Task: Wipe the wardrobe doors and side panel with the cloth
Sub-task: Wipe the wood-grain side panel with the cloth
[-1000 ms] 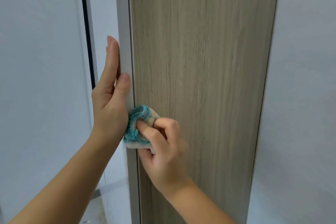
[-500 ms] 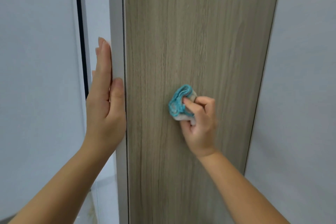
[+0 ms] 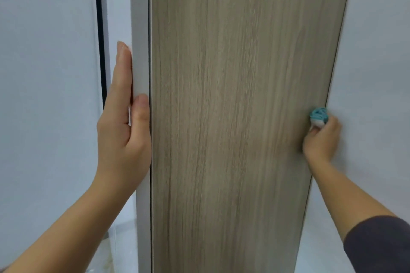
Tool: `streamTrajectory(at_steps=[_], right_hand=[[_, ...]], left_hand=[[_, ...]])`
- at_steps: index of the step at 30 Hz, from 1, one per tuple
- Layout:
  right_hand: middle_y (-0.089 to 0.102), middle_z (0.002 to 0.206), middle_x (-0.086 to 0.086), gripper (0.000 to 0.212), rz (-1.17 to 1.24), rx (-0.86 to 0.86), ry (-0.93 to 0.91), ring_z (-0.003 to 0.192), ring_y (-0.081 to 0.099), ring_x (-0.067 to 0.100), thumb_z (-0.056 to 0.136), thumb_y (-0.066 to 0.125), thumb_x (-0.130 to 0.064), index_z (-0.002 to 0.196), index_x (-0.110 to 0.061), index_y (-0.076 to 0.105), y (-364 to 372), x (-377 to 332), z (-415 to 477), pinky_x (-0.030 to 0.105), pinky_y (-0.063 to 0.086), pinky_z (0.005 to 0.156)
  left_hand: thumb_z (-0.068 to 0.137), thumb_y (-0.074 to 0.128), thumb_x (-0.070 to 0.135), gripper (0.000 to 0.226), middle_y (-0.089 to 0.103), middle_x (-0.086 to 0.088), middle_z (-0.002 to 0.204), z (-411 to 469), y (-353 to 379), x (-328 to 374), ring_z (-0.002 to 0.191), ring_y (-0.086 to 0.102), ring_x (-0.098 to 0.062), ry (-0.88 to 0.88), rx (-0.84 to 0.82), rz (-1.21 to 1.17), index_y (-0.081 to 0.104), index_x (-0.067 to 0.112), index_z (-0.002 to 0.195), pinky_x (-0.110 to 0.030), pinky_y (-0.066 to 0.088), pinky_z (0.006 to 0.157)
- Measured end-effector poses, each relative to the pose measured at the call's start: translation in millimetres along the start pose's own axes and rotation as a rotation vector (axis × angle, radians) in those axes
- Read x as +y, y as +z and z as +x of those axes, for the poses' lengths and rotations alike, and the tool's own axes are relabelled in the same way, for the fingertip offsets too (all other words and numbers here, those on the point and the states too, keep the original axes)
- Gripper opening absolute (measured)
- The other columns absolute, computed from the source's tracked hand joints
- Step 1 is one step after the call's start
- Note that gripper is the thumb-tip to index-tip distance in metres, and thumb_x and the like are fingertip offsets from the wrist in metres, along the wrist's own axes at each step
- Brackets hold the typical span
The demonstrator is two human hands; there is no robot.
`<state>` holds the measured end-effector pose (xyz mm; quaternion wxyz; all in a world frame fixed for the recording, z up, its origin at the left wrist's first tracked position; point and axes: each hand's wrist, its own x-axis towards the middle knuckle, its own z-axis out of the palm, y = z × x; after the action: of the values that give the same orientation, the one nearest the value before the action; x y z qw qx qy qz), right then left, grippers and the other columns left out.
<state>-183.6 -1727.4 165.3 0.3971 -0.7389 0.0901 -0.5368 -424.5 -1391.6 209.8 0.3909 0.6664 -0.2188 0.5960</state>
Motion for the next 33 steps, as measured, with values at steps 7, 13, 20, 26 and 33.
streamTrajectory(at_steps=[7, 13, 20, 26, 33], right_hand=[[0.051, 0.124, 0.024, 0.04, -0.055, -0.077, 0.157, 0.111, 0.052, 0.043, 0.088, 0.052, -0.001, 0.127, -0.004, 0.047, -5.1, 11.9, 19.7, 0.049, 0.045, 0.089], [0.051, 0.125, 0.019, 0.039, 0.074, -0.164, 0.128, 0.109, 0.054, 0.039, 0.089, 0.049, -0.002, 0.127, -0.008, 0.048, -22.9, -8.3, -25.3, 0.046, 0.046, 0.089], [0.049, 0.125, 0.015, 0.039, 0.294, -0.183, -0.072, 0.106, 0.049, 0.016, 0.085, 0.055, 0.008, 0.123, -0.002, 0.053, -53.8, -77.9, -128.7, 0.007, 0.029, 0.082], [0.05, 0.119, 0.006, 0.04, 0.397, -0.178, -0.198, 0.1, 0.05, 0.007, 0.083, 0.059, 0.007, 0.12, -0.006, 0.056, -67.2, -132.3, -199.5, -0.002, 0.034, 0.083], [0.046, 0.108, -0.002, 0.04, 0.447, -0.193, -0.346, 0.095, 0.055, 0.016, 0.077, 0.056, 0.002, 0.116, -0.009, 0.06, -77.2, -155.5, -249.4, 0.026, 0.05, 0.078]], left_hand=[[0.1, 0.03, 0.002, 0.055, 0.022, -0.001, 0.16, -2.5, 0.8, -1.8, 0.147, 0.02, -0.01, 0.003, 0.006, 0.008, 0.017, 0.01, 0.152, -0.042, 0.024, 0.119], [0.1, 0.029, 0.004, 0.055, 0.019, -0.002, 0.161, -3.2, 0.2, 3.7, 0.147, 0.019, -0.012, -0.006, 0.003, 0.068, 0.013, 0.009, 0.153, -0.045, 0.023, 0.118], [0.099, 0.028, -0.001, 0.059, 0.01, 0.002, 0.162, -13.2, 0.0, 5.1, 0.149, 0.007, -0.007, -0.073, -0.022, 0.037, 0.008, 0.008, 0.154, -0.05, 0.011, 0.121], [0.097, 0.029, -0.005, 0.062, 0.009, -0.003, 0.162, -48.0, 0.3, 2.2, 0.15, 0.006, -0.014, -0.059, -0.026, 0.044, 0.006, 0.009, 0.153, -0.053, 0.012, 0.12], [0.096, 0.029, -0.009, 0.062, 0.011, -0.008, 0.161, -57.6, -4.0, -2.6, 0.15, 0.008, -0.018, -0.073, -0.055, -0.03, 0.009, 0.011, 0.151, -0.055, 0.011, 0.12]])
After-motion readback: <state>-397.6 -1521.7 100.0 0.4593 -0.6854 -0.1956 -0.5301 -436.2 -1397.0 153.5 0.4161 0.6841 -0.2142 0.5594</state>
